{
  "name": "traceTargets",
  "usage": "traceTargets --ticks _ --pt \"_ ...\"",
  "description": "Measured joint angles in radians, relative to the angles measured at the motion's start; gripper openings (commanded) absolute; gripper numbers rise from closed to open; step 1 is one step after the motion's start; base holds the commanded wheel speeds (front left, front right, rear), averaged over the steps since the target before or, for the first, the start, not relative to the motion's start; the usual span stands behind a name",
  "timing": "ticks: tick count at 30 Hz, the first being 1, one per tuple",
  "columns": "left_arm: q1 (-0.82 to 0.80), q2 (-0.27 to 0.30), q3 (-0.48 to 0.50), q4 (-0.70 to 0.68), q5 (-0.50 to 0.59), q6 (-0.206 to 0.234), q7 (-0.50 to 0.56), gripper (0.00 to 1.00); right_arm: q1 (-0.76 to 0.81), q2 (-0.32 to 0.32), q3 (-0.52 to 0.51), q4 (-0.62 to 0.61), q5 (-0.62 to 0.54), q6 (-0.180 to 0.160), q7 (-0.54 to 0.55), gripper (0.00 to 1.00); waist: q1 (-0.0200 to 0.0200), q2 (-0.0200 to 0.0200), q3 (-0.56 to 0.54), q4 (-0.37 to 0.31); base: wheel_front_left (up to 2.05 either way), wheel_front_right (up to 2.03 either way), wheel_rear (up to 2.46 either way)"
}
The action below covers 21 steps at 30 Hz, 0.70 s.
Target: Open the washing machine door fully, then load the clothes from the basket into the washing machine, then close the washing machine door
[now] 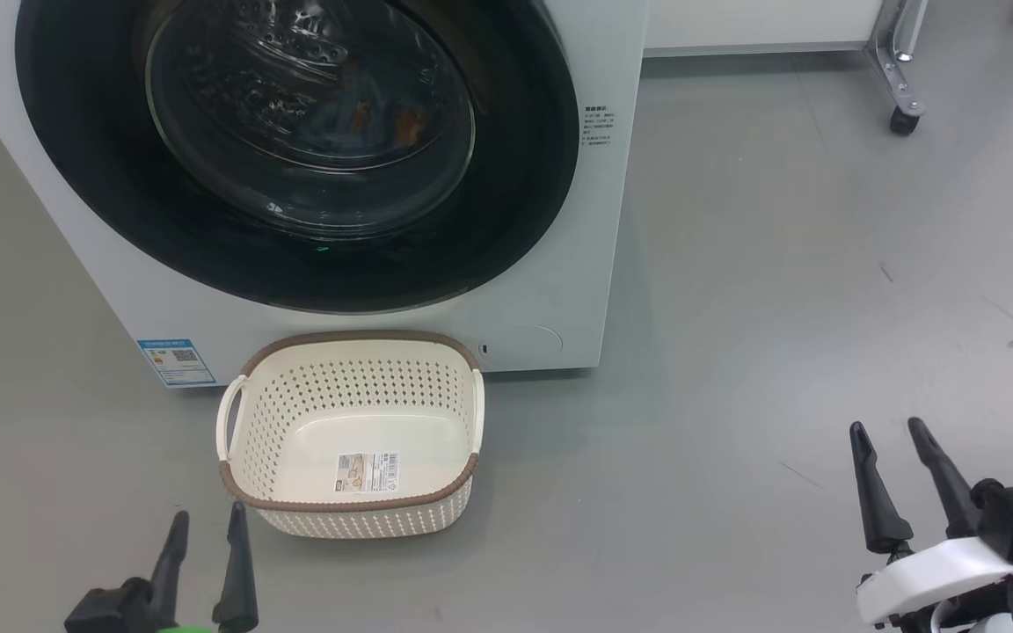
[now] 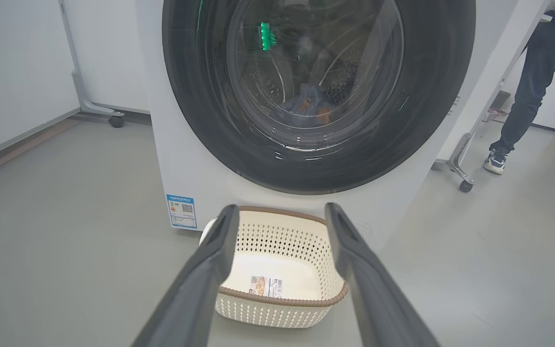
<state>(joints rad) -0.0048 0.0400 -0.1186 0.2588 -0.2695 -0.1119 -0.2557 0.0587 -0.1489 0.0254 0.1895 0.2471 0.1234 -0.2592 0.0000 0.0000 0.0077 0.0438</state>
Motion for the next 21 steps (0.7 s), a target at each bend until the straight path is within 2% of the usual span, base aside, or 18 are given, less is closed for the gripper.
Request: traceTargets --ticks 9,21 --pt "0.025 -0.014 -0.008 0.053 -0.010 0.000 0.003 0.00 0.029 0.033 0.010 0.053 0.014 0.000 0.001 0.00 0.0000 0.0000 0.000 -0.001 0.00 0.00 0.00" --pt "0.023 -0.014 0.020 0.057 -0.185 0.000 0.053 0.00 0.029 0.041 0.002 0.051 0.182 0.000 0.036 0.00 0.0000 0.0000 -0.001 -0.007 0.00 0.00 0.00"
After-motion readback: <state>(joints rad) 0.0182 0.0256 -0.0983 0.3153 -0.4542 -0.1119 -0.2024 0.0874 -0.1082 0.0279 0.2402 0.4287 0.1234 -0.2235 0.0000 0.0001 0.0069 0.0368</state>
